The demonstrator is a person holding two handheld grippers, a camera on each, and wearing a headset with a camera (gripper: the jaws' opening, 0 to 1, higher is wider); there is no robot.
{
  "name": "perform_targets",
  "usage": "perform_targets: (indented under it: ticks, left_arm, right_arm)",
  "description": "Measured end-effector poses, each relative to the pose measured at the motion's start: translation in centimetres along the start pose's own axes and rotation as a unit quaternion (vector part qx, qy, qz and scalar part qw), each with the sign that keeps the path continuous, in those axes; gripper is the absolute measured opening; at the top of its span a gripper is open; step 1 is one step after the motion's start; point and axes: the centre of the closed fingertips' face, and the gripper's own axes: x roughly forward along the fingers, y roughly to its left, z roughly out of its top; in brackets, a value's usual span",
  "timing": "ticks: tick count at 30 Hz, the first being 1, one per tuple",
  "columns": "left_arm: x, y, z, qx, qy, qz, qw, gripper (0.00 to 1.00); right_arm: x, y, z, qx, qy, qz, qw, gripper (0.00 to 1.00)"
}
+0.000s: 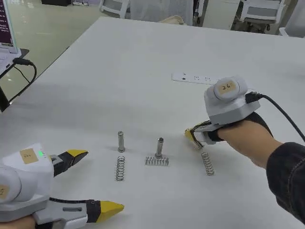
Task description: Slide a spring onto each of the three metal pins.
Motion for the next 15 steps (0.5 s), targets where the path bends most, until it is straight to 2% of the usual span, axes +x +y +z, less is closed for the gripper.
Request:
perform_targets:
  ticks: [5,15]
  left_arm:
    - [-0.1,-0.1,0.0,0.001,0.000,0.000,1.0000,0.85]
    - [-0.1,-0.2,0.4,0.005,-0.002,-0.001,1.0000,0.85]
  right_arm:
    - [-0.8,0.4,0.0,0.018,-0.014,0.008,0.9997,0.06]
    - [-2.3,1.4,0.1,0.029,-0.038,0.018,0.9987,0.06]
